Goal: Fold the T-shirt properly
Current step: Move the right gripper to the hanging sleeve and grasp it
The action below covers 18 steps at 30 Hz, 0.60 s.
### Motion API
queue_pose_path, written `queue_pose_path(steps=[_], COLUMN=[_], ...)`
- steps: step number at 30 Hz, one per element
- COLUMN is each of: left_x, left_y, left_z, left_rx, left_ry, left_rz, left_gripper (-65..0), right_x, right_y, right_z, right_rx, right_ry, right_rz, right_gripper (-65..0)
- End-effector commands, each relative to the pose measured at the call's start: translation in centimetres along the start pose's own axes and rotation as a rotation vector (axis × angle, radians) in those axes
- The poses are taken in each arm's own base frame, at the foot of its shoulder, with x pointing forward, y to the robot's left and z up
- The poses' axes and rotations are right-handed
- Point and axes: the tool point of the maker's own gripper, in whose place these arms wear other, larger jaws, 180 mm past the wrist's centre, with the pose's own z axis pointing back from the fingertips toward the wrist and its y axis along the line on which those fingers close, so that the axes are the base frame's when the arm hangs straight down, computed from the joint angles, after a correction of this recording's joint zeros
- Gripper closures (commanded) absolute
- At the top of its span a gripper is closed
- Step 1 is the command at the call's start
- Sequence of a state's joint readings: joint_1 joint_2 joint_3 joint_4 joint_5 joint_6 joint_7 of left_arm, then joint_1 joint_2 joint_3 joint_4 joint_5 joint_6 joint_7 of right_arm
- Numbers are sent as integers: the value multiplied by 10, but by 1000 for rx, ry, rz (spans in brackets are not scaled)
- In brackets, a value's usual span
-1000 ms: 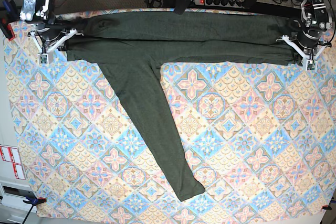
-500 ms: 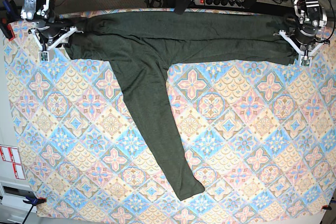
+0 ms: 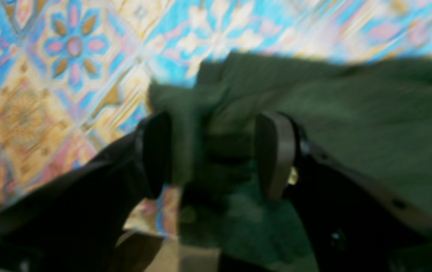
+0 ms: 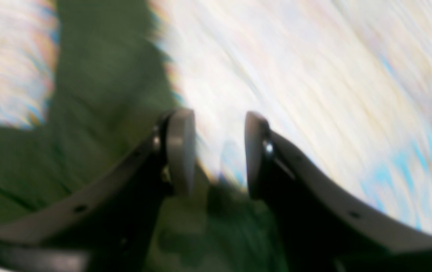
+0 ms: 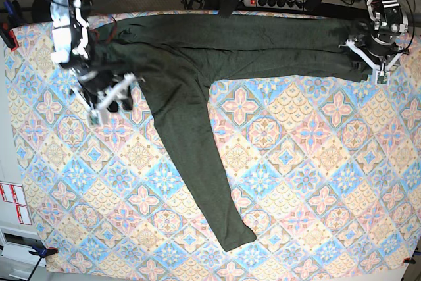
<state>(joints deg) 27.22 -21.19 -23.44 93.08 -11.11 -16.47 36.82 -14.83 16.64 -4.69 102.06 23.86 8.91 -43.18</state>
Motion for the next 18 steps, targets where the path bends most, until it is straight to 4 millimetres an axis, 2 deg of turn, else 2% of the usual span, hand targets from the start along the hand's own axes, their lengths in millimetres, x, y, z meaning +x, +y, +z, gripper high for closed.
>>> queue_pose_path(steps=[1,3,6,9,12,18], left_x=[22,32,39,47,44,39], left_y=[5,9,15,22,21,18], left_z=[6,12,18,24,26,25], left_rx=[4,-3,-3,4,-6,-16], left_ry=[-69,-107,-147,-180,-178,-151], left_rz=[1,49,133,167,190,193], left_gripper=[-373,-375,-376,-376,-375,-373], right_x=[18,20,30,26,26,31], right_y=[0,4,-7,-19,-26,-4], right_z=[-3,-17,-35,-47,-56,-78], right_rx=[6,23,9,-11,-20,33], right_ry=[-38,0,20,51,69,108], right_rz=[29,38,36,13,3,69], right_gripper=[-216,-217,-217,-217,-217,-219])
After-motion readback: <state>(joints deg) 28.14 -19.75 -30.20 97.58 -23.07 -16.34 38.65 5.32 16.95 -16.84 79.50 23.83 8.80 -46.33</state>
